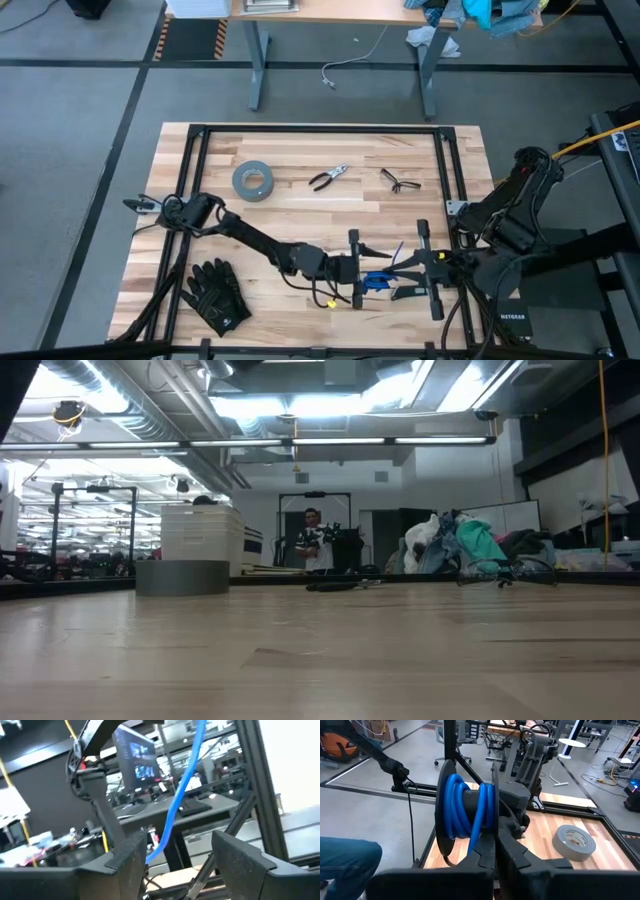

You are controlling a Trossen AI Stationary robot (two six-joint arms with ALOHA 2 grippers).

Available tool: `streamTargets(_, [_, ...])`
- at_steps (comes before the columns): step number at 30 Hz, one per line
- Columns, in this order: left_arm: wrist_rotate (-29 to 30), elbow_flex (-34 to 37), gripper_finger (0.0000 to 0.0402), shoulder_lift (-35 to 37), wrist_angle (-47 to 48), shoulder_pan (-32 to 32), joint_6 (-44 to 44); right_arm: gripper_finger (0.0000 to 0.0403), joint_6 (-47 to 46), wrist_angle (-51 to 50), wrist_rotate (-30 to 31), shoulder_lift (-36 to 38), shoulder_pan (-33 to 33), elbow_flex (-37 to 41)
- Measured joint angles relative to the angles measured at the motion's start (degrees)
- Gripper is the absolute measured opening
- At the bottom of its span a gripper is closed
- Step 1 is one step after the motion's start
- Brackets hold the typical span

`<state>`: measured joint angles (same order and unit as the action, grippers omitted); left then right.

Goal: Coil cords
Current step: Coil the blue wire cable onto the black spool

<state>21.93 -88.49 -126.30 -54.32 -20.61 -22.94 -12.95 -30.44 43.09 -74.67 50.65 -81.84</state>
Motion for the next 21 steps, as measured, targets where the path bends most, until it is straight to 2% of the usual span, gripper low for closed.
streamTargets(3, [-3.6,0.0,0.0217,0.0,-0.3,1.0,0.1,0.0003,1.0,0.8,0.0,0.0,0.0,0.0])
streamTargets(8, [-4.7,0.0,0.0206,0.0,-0.2,2.2,0.5,0.0003,1.3,0.9,-0.2,0.0,0.0,0.0])
streamTargets(13, [-9.0,0.0,0.0188,0.0,0.4,3.3,1.9,0.0003,1.5,0.9,-0.2,0.0,0.0,0.0])
streamTargets(21, [-9.3,0.0,0.0179,0.0,2.6,4.3,1.5,0.0003,1.7,0.8,-0.2,0.0,0.0,0.0])
